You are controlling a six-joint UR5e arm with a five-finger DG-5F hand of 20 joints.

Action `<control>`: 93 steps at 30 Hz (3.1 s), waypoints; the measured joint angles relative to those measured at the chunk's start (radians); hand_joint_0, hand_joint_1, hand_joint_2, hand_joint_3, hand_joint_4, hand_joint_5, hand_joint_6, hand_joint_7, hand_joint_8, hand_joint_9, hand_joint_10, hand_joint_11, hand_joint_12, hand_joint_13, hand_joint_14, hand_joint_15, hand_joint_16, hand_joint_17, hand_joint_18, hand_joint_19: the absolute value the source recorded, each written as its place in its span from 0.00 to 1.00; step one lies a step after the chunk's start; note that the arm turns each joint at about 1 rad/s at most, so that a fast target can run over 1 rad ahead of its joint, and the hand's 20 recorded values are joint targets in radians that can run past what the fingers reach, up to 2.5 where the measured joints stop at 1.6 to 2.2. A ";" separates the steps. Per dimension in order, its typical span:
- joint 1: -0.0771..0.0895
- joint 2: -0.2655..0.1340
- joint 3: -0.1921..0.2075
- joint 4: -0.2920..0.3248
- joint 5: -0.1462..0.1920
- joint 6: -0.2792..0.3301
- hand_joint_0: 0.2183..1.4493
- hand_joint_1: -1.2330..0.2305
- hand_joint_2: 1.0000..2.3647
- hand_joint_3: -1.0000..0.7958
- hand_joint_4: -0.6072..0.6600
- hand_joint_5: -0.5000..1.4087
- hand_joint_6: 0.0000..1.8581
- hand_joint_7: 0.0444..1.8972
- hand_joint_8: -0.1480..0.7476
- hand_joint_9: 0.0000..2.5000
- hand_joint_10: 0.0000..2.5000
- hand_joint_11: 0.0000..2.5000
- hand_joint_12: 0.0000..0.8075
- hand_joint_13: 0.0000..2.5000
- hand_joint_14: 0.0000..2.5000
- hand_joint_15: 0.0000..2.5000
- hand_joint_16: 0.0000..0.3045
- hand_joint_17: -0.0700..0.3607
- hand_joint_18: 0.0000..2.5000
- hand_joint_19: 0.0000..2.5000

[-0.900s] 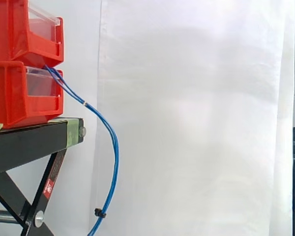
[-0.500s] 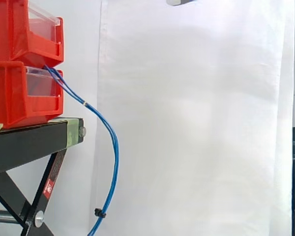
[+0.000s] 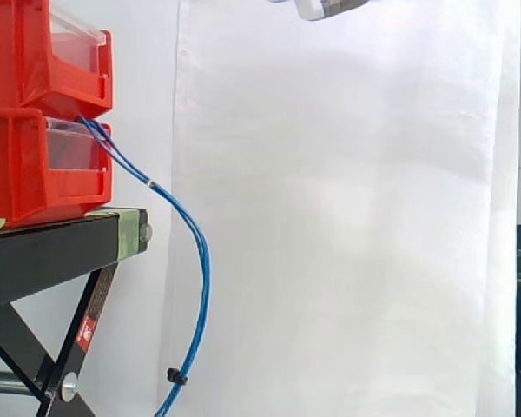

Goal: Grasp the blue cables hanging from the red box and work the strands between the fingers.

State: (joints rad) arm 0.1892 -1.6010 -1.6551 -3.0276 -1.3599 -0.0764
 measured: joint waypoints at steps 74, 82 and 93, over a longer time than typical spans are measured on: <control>0.033 -0.415 -0.357 0.868 0.242 0.049 0.37 0.53 0.00 0.00 0.65 0.11 0.00 0.36 0.60 0.10 0.00 0.12 0.50 0.00 0.00 0.08 0.26 0.57 0.00 0.00; 0.050 -0.420 -0.321 0.867 0.286 -0.008 0.38 0.53 0.00 0.00 0.65 0.11 0.00 0.36 0.60 0.10 0.00 0.12 0.51 0.00 0.00 0.09 0.25 0.56 0.00 0.00; 0.098 -0.465 -0.284 0.874 0.360 -0.066 0.38 0.52 0.00 0.00 0.66 0.12 0.00 0.36 0.61 0.12 0.00 0.13 0.51 0.00 0.00 0.08 0.25 0.55 0.00 0.00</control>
State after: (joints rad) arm 0.2874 -2.0659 -1.9387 -2.1540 -1.0003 -0.1420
